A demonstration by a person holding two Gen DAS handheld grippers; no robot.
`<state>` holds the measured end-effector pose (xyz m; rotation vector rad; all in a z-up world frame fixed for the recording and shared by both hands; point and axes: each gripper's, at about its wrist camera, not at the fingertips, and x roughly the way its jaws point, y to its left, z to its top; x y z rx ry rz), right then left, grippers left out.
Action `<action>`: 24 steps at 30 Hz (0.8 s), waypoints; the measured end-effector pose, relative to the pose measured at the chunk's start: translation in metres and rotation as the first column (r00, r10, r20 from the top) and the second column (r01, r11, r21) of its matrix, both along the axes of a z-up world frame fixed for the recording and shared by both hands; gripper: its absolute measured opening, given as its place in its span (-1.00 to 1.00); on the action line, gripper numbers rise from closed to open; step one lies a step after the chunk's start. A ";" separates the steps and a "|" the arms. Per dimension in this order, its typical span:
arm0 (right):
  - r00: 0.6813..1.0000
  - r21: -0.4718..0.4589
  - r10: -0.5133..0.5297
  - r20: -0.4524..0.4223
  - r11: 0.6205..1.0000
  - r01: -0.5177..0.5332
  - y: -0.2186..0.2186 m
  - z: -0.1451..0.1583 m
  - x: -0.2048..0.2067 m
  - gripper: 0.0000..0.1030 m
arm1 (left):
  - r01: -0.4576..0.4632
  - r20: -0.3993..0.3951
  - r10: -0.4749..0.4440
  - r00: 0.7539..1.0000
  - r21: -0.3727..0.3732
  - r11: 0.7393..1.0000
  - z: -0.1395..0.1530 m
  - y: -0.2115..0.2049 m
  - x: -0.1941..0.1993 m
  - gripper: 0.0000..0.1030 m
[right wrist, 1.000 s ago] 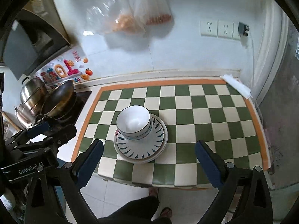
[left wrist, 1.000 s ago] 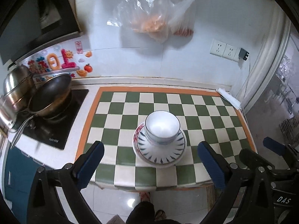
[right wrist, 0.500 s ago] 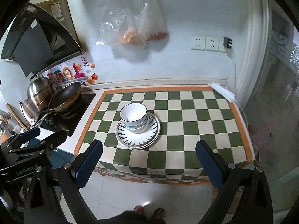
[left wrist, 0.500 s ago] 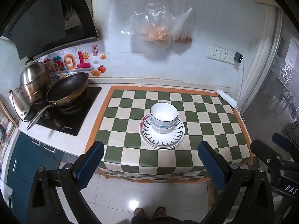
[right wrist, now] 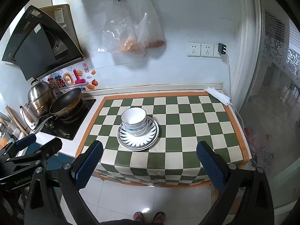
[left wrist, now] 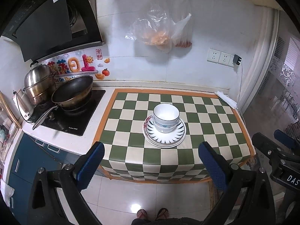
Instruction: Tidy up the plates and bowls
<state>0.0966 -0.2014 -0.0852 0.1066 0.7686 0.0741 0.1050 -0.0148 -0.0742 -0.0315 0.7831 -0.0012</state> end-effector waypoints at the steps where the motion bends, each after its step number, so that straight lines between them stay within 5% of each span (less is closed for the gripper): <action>1: 1.000 -0.003 -0.002 0.002 1.000 0.002 0.000 0.000 0.000 0.98 | 0.000 0.000 0.000 1.000 -0.001 1.000 0.000 0.001 -0.001 0.99; 24: 1.000 -0.011 -0.013 -0.023 1.000 0.013 0.013 -0.010 0.001 0.98 | -0.006 -0.016 0.005 1.000 -0.010 1.000 -0.006 0.021 -0.004 0.99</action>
